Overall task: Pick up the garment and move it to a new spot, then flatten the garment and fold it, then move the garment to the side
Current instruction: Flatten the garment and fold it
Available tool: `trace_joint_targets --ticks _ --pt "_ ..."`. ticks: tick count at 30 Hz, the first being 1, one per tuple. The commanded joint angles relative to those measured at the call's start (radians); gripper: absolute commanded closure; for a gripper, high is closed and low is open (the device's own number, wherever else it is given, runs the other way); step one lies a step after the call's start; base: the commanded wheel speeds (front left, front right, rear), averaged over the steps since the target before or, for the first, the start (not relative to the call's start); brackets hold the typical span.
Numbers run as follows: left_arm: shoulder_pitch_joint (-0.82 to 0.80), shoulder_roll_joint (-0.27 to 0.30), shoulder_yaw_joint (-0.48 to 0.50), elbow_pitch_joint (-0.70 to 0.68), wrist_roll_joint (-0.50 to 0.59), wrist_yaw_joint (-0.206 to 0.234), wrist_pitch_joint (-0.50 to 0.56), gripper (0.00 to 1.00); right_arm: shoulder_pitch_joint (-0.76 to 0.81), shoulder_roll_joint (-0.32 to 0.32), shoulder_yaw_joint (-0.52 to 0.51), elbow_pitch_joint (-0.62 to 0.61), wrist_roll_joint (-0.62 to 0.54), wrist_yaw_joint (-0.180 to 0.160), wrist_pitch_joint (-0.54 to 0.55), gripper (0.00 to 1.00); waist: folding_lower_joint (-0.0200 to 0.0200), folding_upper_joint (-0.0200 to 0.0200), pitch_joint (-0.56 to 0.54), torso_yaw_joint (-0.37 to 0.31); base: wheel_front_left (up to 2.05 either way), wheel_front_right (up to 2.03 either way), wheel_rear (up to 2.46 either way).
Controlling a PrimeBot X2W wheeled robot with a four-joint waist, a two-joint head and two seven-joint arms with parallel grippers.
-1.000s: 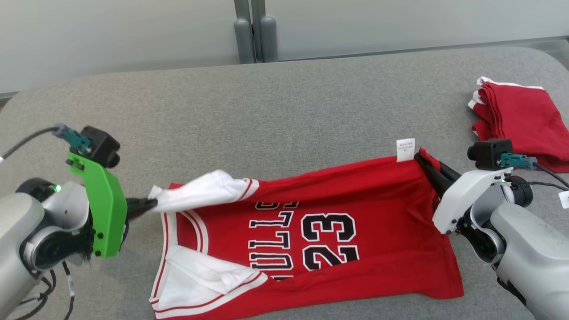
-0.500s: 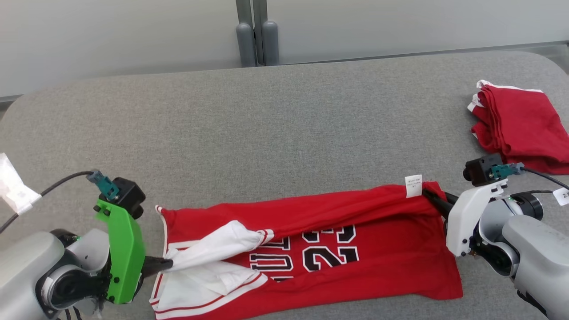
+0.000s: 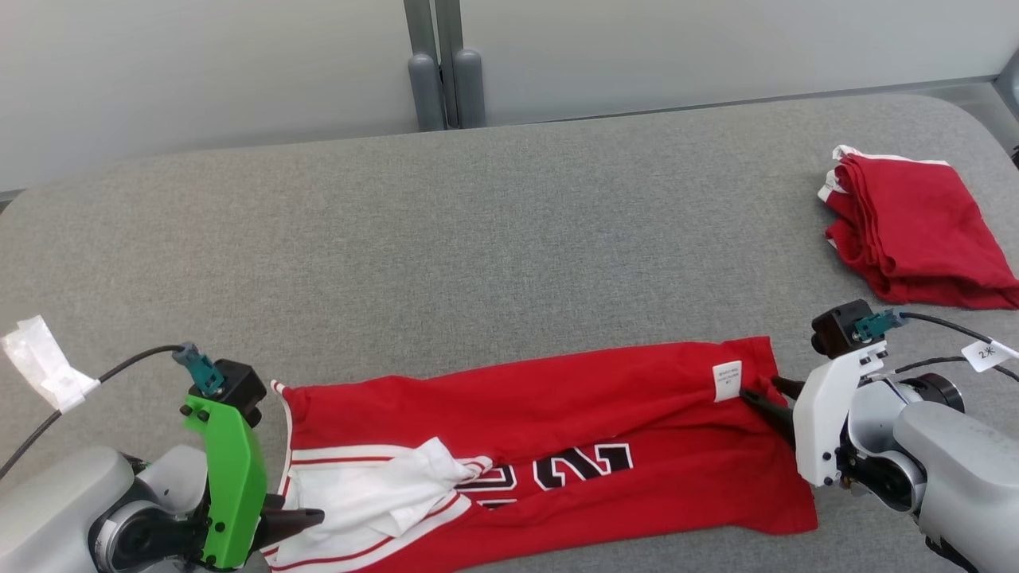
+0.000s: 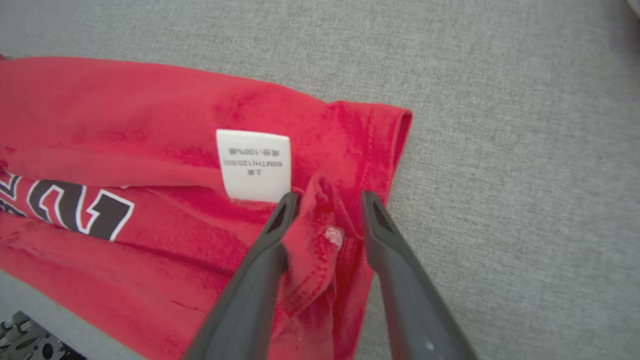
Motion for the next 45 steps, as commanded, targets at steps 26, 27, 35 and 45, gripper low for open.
trace_joint_targets --ticks 26,27,35,45 --pt "0.191 0.044 0.268 -0.086 0.279 0.343 -0.901 0.0 0.274 0.028 -0.594 -0.232 -0.211 -0.001 -0.421 0.0 0.0 0.0 -0.08 0.019 0.0 0.0 0.0" --pt "0.215 0.033 0.289 -0.079 0.279 0.367 -0.929 0.0 0.312 0.063 -0.656 -0.252 -0.249 -0.001 -0.421 0.0 0.0 0.0 -0.078 0.021 0.0 0.0 0.0" --pt "0.447 -0.154 0.629 -0.136 0.481 0.452 -0.957 0.0 0.518 0.24 -0.885 -0.366 -0.462 -0.001 -0.421 0.0 0.0 0.0 -0.066 0.038 0.0 0.0 0.0" --pt "0.675 -0.452 0.894 -0.134 0.741 0.336 -0.957 0.0 0.58 0.312 -0.905 -0.342 -0.549 -0.001 -0.422 0.0 0.0 0.0 -0.048 0.043 0.0 0.0 0.0"
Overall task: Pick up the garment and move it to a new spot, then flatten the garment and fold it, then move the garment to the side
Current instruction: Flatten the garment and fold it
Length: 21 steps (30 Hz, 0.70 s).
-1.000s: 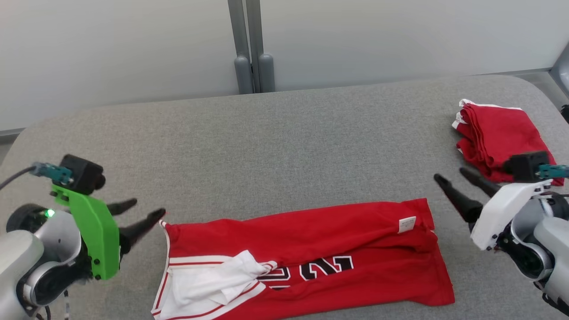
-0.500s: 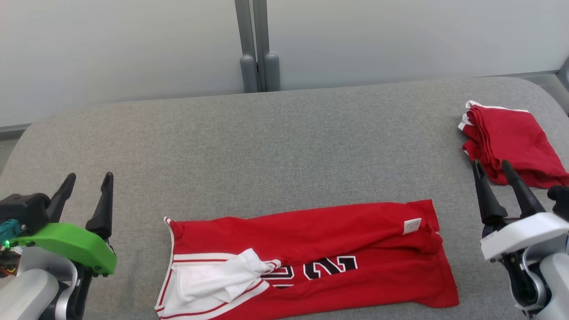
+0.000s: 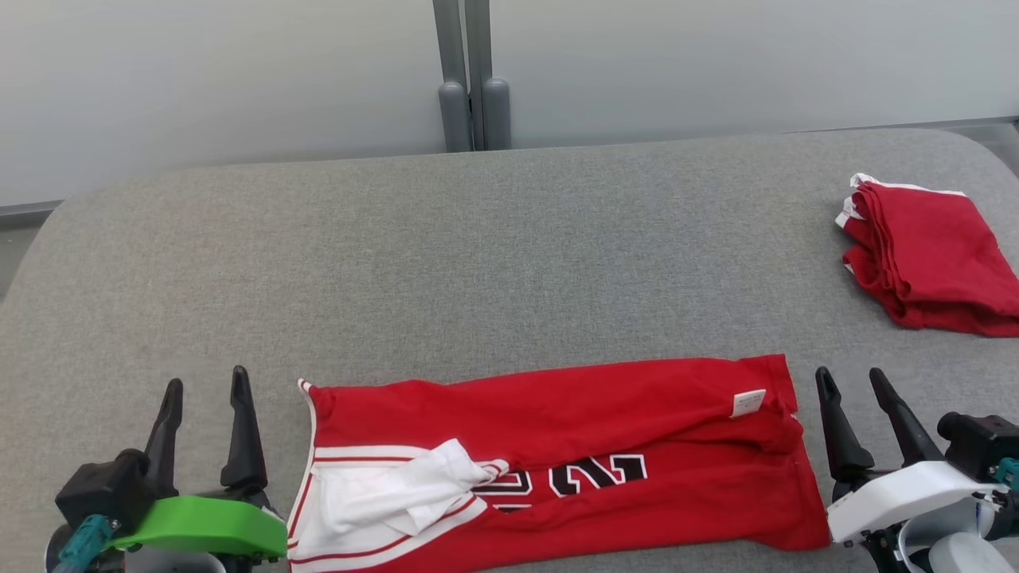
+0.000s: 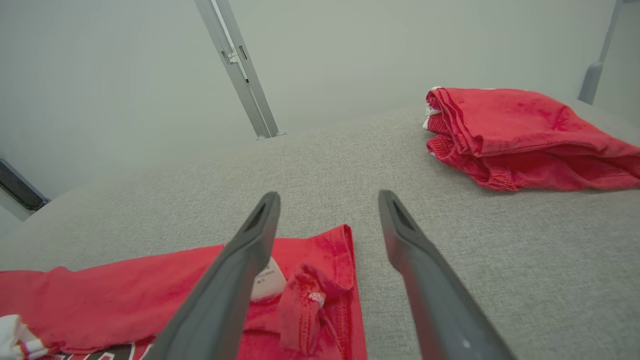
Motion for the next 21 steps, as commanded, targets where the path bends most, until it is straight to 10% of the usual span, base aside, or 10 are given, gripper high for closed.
trace_joint_targets --ticks 1,21 --pt "0.01 -0.019 0.019 0.008 0.019 -0.024 -0.003 0.0 -0.001 0.002 0.002 0.006 -0.007 -0.001 -0.002 0.0 0.0 0.0 0.001 0.002 0.0 0.0 0.0" --pt "-0.035 -0.174 0.137 0.155 0.174 -0.223 -0.003 0.0 -0.139 0.041 -0.003 0.25 0.015 -0.001 0.44 0.0 0.0 0.0 0.03 0.033 0.0 0.0 0.0"
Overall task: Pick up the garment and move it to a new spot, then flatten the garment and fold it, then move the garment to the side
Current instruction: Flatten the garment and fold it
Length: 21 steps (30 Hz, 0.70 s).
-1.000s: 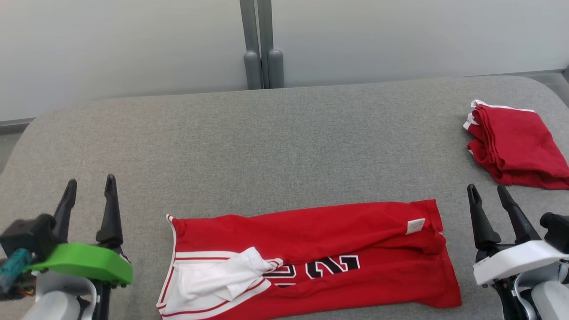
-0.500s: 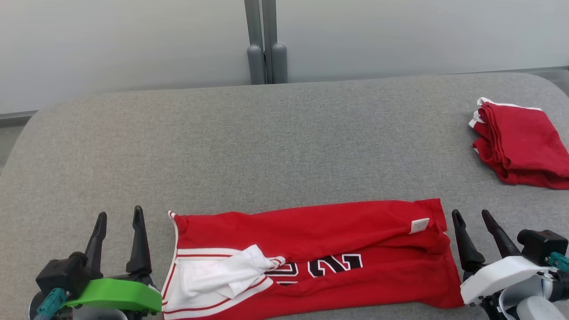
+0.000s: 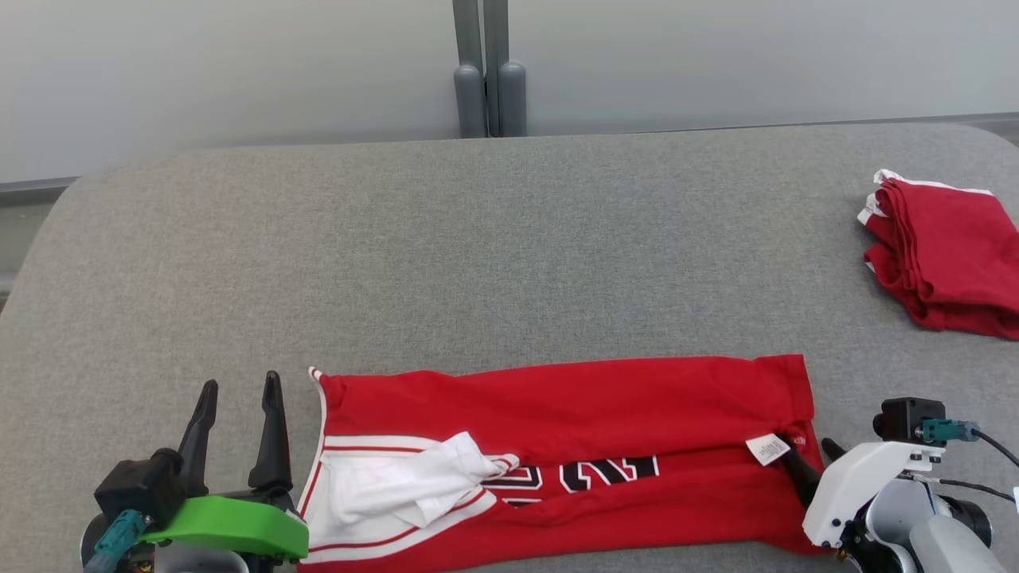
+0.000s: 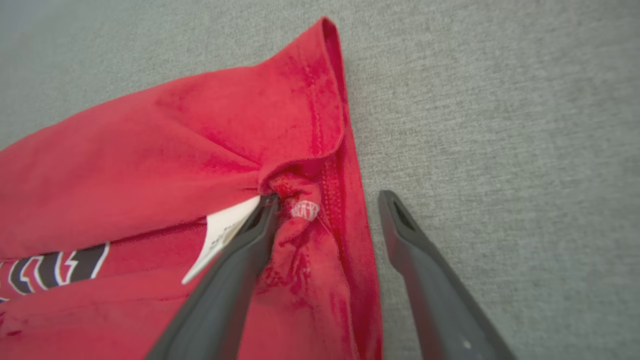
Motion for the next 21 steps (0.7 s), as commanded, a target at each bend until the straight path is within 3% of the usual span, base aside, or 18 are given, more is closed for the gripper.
trace_joint_targets --ticks 1,8,9,10,11,12,21 --pt "-0.017 -0.007 0.009 0.007 0.008 -0.009 -0.003 0.0 -0.021 0.011 -0.017 0.009 -0.005 -0.001 0.022 0.0 0.0 0.0 0.007 0.007 0.0 0.0 0.0" --pt "-0.028 -0.03 0.031 0.04 0.034 -0.036 -0.003 0.0 -0.008 0.059 -0.014 0.042 -0.011 0.0 0.217 0.0 0.0 0.0 0.014 0.018 0.0 0.0 0.0" --pt "-0.029 -0.032 0.034 0.043 0.038 -0.041 -0.003 0.0 -0.003 0.064 -0.004 0.039 -0.006 0.0 0.245 0.18 0.0 0.0 0.014 0.019 0.0 0.0 0.0" --pt "-0.031 -0.035 0.036 0.046 0.041 -0.045 -0.003 0.0 0.002 0.068 0.006 0.03 0.003 0.001 0.271 0.52 0.0 0.0 0.014 0.02 0.0 0.0 0.0" --pt "-0.032 -0.037 0.038 0.049 0.043 -0.047 -0.003 0.0 0.005 0.069 0.011 0.019 0.009 0.002 0.283 0.66 0.0 0.0 0.014 0.021 0.0 0.0 0.0" --pt "-0.033 -0.039 0.04 0.052 0.047 -0.051 -0.003 0.0 0.01 0.067 0.015 0.004 0.013 0.002 0.294 1.0 0.0 0.0 0.014 0.022 0.0 0.0 0.0" --pt "-0.029 -0.055 0.065 0.07 0.061 -0.071 -0.003 0.0 -0.033 0.004 -0.053 -0.113 -0.002 -0.001 0.174 1.0 0.0 0.0 0.011 0.01 0.0 0.0 0.0"
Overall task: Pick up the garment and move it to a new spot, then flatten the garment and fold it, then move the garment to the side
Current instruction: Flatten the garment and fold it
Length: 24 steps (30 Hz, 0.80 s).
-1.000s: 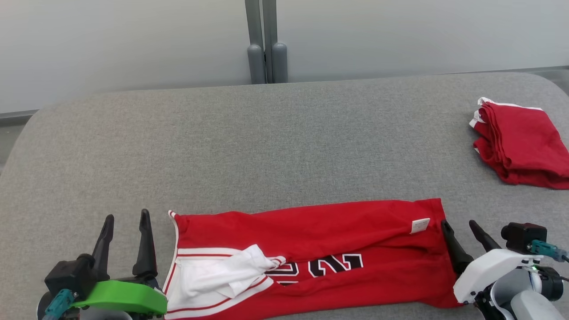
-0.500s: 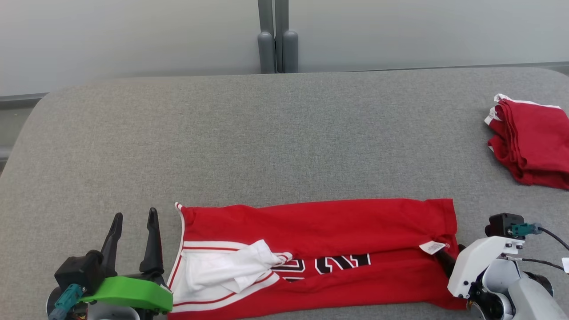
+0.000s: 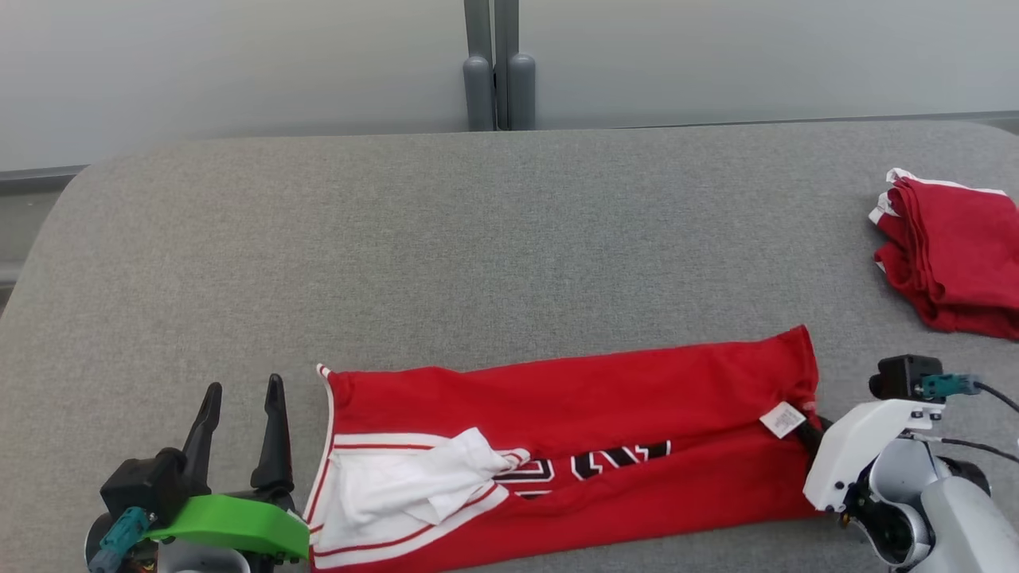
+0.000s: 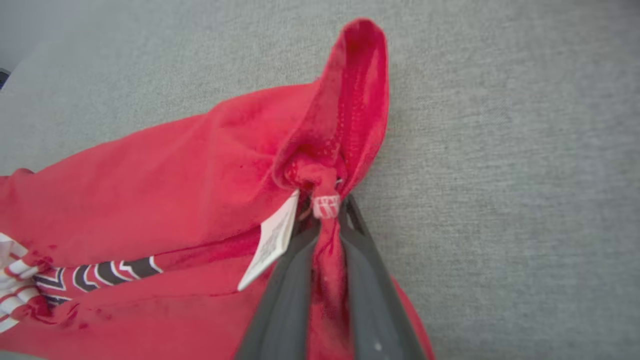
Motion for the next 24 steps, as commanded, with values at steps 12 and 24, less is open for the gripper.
trace_joint_targets --ticks 12,24 --pt "0.004 -0.021 0.015 0.021 0.024 -0.024 -0.003 0.0 0.004 -0.037 -0.098 -0.14 -0.008 -0.001 0.009 1.0 0.0 0.0 -0.023 -0.011 0.0 0.0 0.0" --pt "-0.016 -0.03 -0.001 0.066 0.026 -0.035 -0.002 0.0 0.048 0.078 0.092 -0.403 0.061 -0.001 0.09 1.0 0.0 0.0 -0.022 0.103 0.0 0.0 0.0"
